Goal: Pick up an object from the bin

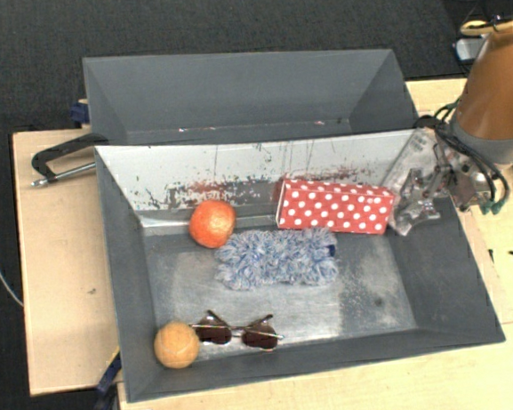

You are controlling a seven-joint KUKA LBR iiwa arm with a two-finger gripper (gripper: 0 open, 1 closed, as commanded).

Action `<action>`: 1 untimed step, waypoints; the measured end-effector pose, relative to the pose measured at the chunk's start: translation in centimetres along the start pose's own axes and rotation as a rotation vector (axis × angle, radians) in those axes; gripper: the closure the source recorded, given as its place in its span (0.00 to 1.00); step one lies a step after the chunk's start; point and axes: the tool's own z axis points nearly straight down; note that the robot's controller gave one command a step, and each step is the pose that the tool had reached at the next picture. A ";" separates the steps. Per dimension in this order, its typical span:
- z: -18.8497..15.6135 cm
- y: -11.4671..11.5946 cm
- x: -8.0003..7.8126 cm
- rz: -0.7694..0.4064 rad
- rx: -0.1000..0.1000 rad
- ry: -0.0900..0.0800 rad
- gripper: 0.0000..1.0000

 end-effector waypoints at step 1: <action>2.7 3.4 0.6 -0.076 0.001 -0.002 1.00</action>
Offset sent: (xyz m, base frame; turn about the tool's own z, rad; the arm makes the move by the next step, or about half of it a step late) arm -0.0048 0.1073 -0.0477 -0.2305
